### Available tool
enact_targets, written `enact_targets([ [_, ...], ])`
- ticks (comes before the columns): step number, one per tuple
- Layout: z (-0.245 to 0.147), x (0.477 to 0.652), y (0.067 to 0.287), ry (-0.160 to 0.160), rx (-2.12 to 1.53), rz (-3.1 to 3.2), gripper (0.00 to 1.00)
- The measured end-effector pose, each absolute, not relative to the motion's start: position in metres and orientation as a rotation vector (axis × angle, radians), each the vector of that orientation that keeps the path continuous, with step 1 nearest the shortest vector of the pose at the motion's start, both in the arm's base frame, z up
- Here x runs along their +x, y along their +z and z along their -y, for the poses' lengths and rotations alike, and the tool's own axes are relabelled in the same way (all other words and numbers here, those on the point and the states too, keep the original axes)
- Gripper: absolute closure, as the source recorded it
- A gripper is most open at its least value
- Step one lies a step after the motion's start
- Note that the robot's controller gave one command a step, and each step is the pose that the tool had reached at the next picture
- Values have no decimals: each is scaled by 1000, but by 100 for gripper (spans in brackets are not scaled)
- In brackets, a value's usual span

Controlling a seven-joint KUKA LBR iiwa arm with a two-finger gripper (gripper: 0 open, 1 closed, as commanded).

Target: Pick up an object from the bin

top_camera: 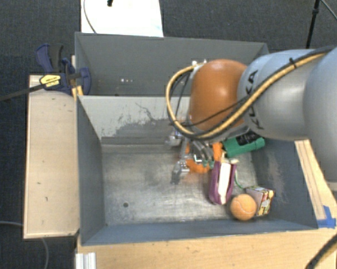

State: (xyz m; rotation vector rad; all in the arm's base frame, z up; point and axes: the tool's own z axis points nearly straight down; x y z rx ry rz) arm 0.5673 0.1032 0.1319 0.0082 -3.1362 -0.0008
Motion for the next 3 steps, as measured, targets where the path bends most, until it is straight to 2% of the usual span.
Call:
enact_targets([
  [1,-103,569,136,-2,-1,3144,100],
  [2,-103,569,136,-2,-2,3144,100],
  [3,-97,534,139,-1,17,3144,100],
])
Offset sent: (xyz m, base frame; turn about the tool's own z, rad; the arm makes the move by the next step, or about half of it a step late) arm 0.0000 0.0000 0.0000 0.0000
